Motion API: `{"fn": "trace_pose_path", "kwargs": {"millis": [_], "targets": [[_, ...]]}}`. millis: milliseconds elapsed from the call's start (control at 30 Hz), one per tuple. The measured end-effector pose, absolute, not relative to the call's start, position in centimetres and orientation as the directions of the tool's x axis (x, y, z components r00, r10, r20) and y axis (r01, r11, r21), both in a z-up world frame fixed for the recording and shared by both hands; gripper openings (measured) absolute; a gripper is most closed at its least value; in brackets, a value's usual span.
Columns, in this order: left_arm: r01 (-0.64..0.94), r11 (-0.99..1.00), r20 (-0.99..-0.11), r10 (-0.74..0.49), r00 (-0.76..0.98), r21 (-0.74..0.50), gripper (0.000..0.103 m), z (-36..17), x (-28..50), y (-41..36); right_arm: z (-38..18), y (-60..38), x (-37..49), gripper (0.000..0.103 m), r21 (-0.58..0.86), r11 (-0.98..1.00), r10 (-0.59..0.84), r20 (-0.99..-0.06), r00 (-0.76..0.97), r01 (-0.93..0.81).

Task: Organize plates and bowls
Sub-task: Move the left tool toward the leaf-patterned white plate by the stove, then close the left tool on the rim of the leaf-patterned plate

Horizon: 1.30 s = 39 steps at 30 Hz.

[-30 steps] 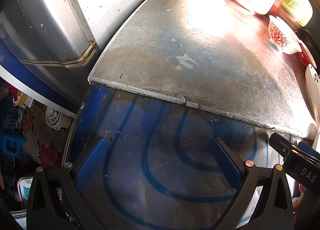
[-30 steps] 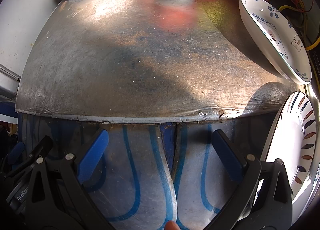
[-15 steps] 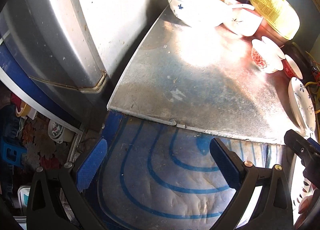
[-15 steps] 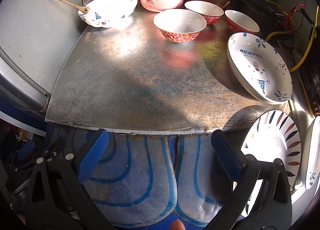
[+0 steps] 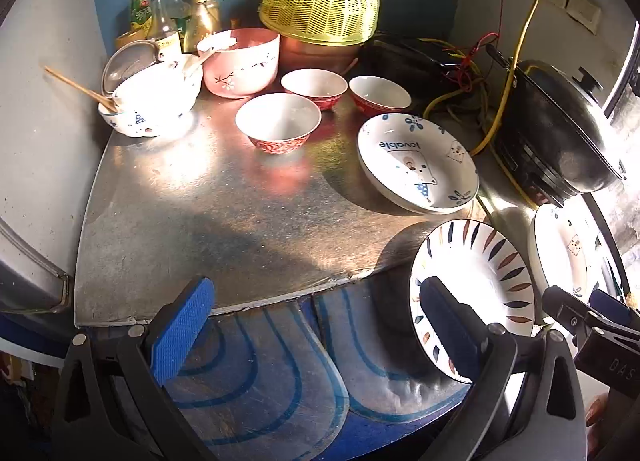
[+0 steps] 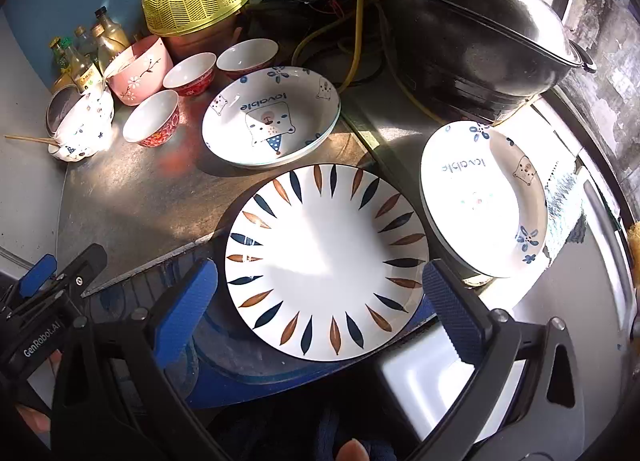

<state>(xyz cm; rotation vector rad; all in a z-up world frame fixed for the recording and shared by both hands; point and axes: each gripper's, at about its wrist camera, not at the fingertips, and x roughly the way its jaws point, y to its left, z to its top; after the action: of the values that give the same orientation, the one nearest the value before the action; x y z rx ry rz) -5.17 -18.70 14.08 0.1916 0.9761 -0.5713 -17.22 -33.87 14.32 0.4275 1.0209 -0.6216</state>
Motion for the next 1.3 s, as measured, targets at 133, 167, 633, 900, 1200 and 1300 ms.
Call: {"fn": "trace_pose_path", "kwargs": {"millis": [133,167,633,900,1200,1300], "targets": [[0.619,0.779,-0.823,-0.414,0.389,-0.099,0.103,14.8,-6.8,-21.6,14.6,-35.6,-20.1,0.103,0.054,0.691,-0.311,-0.878,0.364,0.721],[0.633,0.768,-0.824,-0.419,0.382,-0.098,0.103,14.9,-7.1,-22.1,14.7,-35.8,-20.6,0.103,0.053,0.681,-0.32,-0.875,0.362,0.73],[0.675,0.734,-0.84,-0.407,0.358,-0.068,0.103,14.9,-8.2,-23.6,14.8,-37.3,-23.0,0.103,0.108,0.627,-0.311,-0.873,0.375,0.772],[0.673,0.737,-0.842,-0.402,0.359,-0.064,0.103,14.8,-8.0,-23.7,15.0,-37.3,-22.6,0.103,0.114,0.637,-0.307,-0.869,0.387,0.763],[0.685,0.725,-0.847,-0.402,0.347,-0.064,0.103,14.6,-7.8,-24.4,14.7,-37.8,-22.8,0.103,0.128,0.625,-0.299,-0.872,0.387,0.77],[0.692,0.719,-0.848,-0.404,0.342,-0.064,0.103,14.5,-7.8,-24.6,14.6,-37.8,-22.8,0.103,0.131,0.621,-0.297,-0.873,0.386,0.773]]}}
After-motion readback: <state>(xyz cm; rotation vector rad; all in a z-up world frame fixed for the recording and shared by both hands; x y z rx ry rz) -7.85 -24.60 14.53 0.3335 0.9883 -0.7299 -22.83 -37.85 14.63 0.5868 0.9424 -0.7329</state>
